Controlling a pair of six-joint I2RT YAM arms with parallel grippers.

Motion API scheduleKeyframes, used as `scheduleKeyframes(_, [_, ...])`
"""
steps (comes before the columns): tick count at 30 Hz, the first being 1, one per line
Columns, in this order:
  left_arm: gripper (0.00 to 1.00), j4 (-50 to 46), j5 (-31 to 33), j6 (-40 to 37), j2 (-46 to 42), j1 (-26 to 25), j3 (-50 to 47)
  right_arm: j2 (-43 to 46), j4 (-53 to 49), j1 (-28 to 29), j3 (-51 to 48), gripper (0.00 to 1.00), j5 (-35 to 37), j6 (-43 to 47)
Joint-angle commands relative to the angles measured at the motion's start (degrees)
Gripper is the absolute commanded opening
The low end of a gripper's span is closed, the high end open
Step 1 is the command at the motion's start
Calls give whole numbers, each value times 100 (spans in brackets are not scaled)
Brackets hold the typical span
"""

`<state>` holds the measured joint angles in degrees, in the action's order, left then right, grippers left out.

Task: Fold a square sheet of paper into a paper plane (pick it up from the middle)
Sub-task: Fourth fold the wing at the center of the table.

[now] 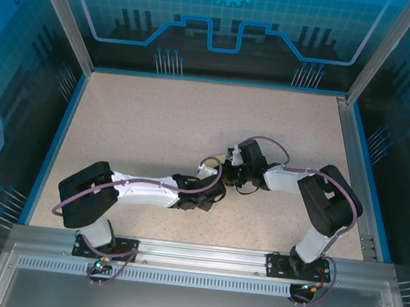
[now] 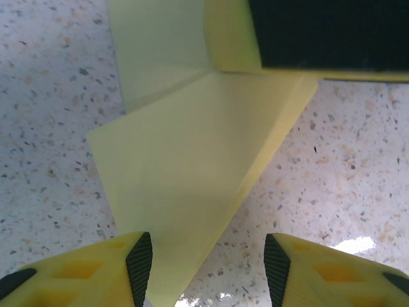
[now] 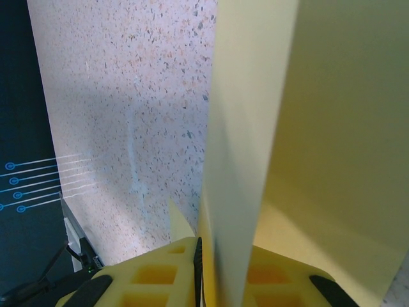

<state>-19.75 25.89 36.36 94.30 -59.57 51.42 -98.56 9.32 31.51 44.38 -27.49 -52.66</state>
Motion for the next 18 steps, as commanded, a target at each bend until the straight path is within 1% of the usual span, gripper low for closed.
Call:
scheduleKeyframes(1, [50,-290,501,126,114,-46,130,145,-185,66,136,16,-93,53])
scheduleKeyframes(18, [38,-268,569,121,370,-88,184,93,-222,66,214,16,-91,44])
